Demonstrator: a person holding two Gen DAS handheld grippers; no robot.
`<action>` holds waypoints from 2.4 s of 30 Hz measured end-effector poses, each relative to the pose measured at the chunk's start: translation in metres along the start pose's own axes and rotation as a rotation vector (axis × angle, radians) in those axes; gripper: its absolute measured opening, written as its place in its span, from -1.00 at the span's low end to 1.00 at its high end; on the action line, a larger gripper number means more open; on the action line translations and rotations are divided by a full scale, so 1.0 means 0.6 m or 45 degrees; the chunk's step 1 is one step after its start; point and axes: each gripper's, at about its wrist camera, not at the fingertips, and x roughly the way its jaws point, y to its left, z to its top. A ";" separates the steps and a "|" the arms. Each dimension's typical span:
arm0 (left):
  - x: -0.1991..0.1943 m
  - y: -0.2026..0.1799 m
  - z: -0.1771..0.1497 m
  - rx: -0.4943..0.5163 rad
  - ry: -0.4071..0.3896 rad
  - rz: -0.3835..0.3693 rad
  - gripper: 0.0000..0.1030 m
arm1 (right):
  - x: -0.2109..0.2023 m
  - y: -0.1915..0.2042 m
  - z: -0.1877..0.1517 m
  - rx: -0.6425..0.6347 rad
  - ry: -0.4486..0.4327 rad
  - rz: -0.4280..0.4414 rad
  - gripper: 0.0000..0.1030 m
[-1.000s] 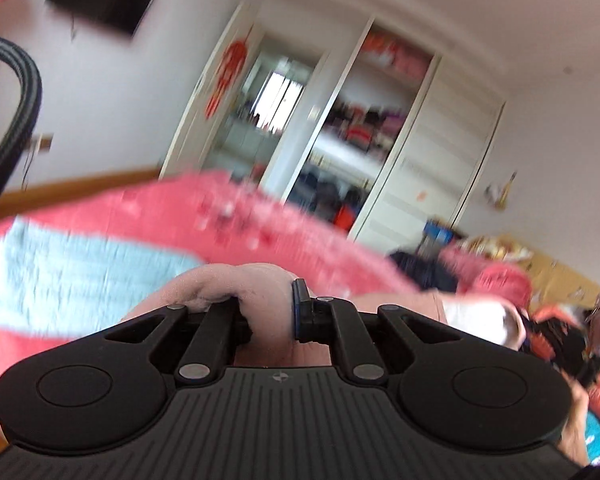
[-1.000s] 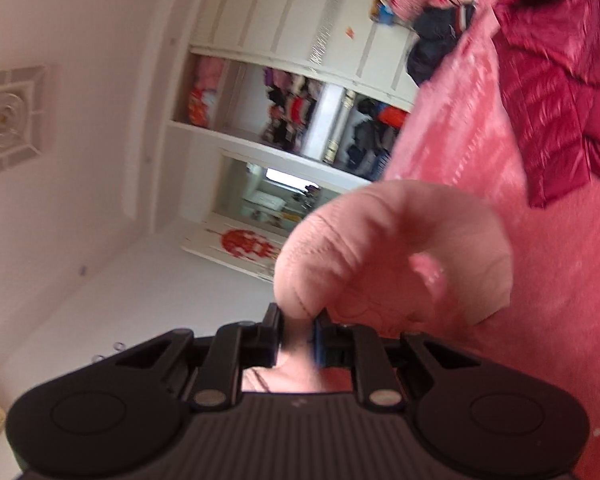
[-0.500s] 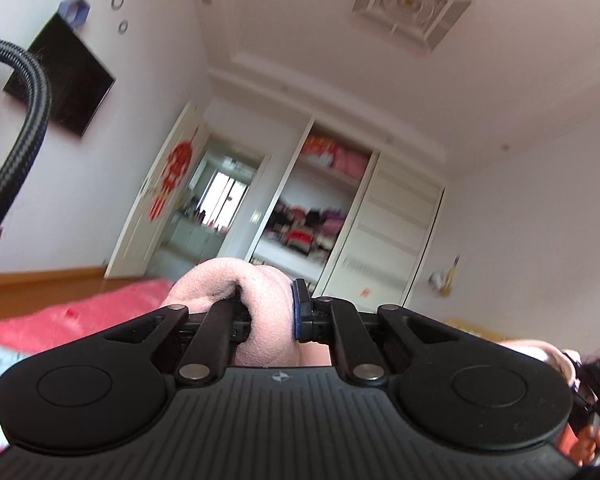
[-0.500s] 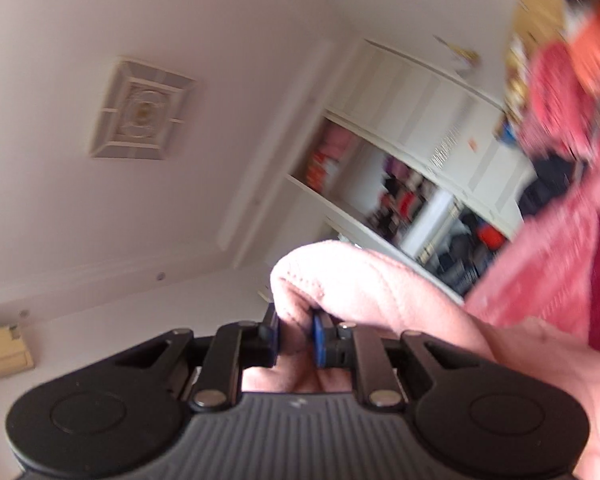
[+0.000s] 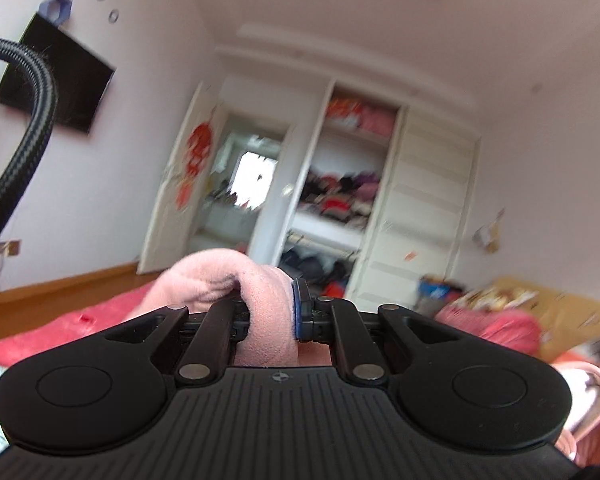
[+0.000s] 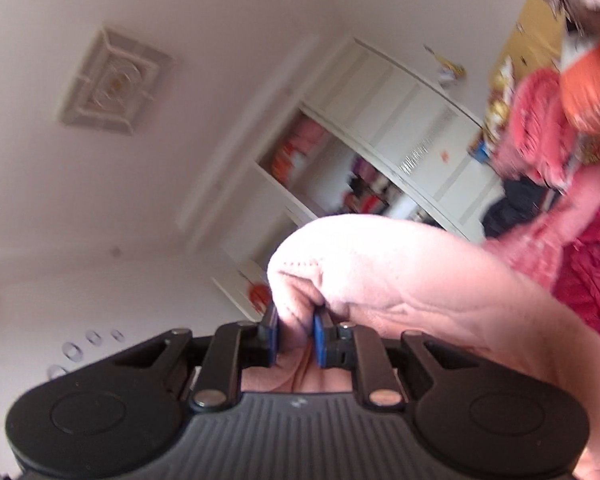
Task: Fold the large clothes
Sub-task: 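Lift the pink jacket with both grippers and shake it out, then lower the pink jacket onto the bed and open both grippers, then grasp the dark red puffer jacket with the left gripper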
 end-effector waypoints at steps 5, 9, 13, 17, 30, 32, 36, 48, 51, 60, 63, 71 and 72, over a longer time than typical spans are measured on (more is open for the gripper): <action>0.134 0.000 -0.057 0.018 0.115 0.099 -0.81 | 0.113 -0.091 -0.047 -0.051 0.172 -0.198 -0.71; 0.231 0.008 -0.100 0.040 0.191 0.165 -0.81 | 0.175 -0.151 -0.084 -0.046 0.251 -0.280 -0.71; 0.314 0.020 -0.128 0.025 0.253 0.220 -0.81 | 0.226 -0.191 -0.113 -0.048 0.300 -0.321 -0.71; 0.374 0.030 -0.137 0.016 0.309 0.267 -0.81 | 0.270 -0.211 -0.135 -0.084 0.339 -0.366 -0.71; 0.459 0.043 -0.203 0.137 0.479 0.323 -0.77 | 0.376 -0.261 -0.159 -0.105 0.340 -0.445 -0.96; 0.454 0.041 -0.224 0.212 0.494 0.326 -0.68 | 0.364 -0.268 -0.166 -0.099 0.341 -0.453 -0.93; 0.425 0.048 -0.233 0.311 0.498 0.301 -0.15 | 0.330 -0.268 -0.185 -0.146 0.360 -0.493 -0.30; 0.226 0.062 -0.220 0.491 0.436 0.216 0.82 | 0.180 -0.234 -0.235 -0.156 0.257 -0.606 -0.02; 0.175 0.053 -0.228 0.491 0.461 0.134 0.88 | 0.151 -0.225 -0.240 -0.179 0.240 -0.649 0.28; 0.069 -0.004 -0.278 0.421 0.620 -0.111 0.94 | 0.090 -0.203 -0.254 -0.348 0.262 -0.704 0.50; 0.047 -0.023 -0.301 0.422 0.660 -0.163 0.95 | 0.069 -0.202 -0.257 -0.411 0.281 -0.724 0.51; -0.001 -0.045 -0.328 0.383 0.752 -0.242 0.94 | 0.016 -0.208 -0.270 -0.483 0.373 -0.707 0.54; -0.009 -0.048 -0.329 0.382 0.757 -0.249 0.94 | 0.011 -0.210 -0.267 -0.484 0.367 -0.716 0.55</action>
